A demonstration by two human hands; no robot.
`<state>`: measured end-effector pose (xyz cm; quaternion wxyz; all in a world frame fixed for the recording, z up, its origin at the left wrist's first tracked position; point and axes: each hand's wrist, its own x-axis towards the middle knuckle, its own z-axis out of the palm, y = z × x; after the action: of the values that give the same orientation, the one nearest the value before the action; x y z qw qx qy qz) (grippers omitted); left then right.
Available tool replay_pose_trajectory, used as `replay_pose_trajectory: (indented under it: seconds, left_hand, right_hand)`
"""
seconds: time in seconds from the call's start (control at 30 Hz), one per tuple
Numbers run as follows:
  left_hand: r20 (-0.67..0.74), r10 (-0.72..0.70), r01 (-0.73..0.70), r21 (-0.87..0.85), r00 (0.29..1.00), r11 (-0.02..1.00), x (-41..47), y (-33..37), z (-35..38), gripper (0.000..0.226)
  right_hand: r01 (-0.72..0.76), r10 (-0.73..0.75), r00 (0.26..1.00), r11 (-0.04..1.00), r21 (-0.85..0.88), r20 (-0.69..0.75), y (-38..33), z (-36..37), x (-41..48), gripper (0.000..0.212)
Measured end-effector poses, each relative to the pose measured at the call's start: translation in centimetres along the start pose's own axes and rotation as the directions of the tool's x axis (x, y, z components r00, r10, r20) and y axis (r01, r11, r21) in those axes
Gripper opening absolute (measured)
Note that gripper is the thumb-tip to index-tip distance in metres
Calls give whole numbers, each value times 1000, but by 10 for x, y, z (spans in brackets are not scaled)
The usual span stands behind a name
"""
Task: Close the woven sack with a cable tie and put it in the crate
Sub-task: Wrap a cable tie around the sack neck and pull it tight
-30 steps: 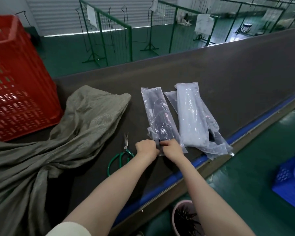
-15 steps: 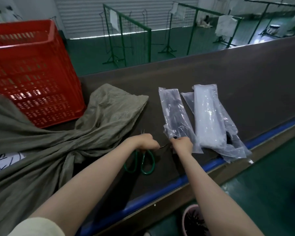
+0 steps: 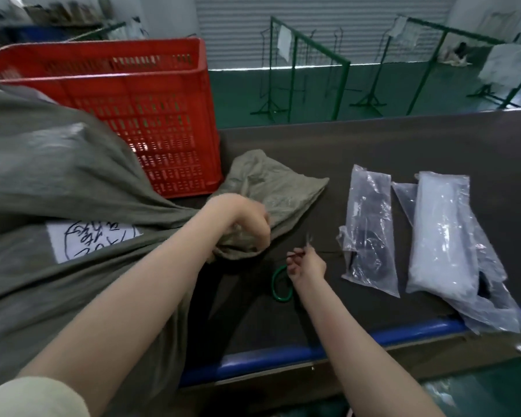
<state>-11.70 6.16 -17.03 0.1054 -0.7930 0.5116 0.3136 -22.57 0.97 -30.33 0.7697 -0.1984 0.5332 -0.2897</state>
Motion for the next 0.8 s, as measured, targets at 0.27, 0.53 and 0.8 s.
replay_pose_trajectory:
  seconds: [0.27, 0.53, 0.8]
  left_hand:
    - [-97, -391, 401, 314, 915, 861, 14, -54, 39, 139]
    - [-328, -360, 446, 240, 873, 862, 35, -94, 63, 76]
    - [-411, -510, 292, -485, 756, 824, 27, -122, 29, 52]
  right_hand:
    - [5, 35, 989, 964, -267, 145, 48, 25, -28, 27]
    - [142, -64, 987, 774, -617, 147, 65, 19, -26, 10]
    - [-87, 305, 949, 486, -870, 76, 59, 24, -43, 25]
